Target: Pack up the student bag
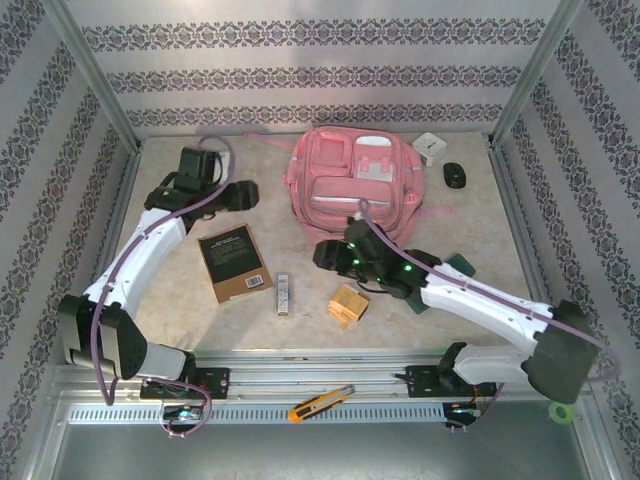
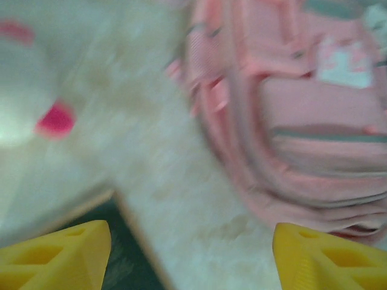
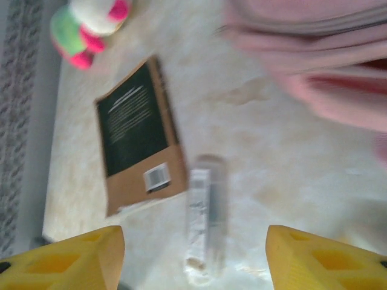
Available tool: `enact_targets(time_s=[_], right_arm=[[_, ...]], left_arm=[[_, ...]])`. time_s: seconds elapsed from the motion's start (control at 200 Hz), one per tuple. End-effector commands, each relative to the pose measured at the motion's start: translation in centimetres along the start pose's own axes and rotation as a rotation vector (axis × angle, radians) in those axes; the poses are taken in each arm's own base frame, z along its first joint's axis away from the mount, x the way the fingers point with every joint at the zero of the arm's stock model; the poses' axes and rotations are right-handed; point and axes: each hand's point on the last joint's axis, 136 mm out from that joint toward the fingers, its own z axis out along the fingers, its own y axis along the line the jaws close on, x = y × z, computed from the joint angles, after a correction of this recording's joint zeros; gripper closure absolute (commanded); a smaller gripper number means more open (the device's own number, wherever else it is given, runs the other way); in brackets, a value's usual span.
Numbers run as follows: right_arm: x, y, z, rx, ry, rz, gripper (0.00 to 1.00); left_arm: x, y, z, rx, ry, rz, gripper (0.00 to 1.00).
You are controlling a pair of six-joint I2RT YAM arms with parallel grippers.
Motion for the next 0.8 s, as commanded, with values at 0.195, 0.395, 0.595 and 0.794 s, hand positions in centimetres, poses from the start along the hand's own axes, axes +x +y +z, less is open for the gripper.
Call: enact_targets(time_s=[0.195, 0.395, 0.595, 0.794], right_arm=[[4.0, 7.6, 10.0, -0.067, 0.286, -0.224, 0.37], [5.0, 6.0, 15.9, 0.057, 0.386, -0.277, 0.36], [5.2, 3.1, 18.9, 0.181, 0.425, -0.289, 0.35], [5.5, 1.7, 19.6, 0.18, 0.489, -0.233, 0.34]], left_arm=[[13.7, 8.1, -0.1, -0.043, 0.236, -0.495, 0.3], [16.1, 9.3, 2.1, -0.022, 0.246, -0.581, 0.35], [18.1, 10.6, 3.7, -0.072, 0.302, -0.616, 0.37], [19.9, 10.9, 4.8, -0.074, 0.328, -0.655, 0.38]])
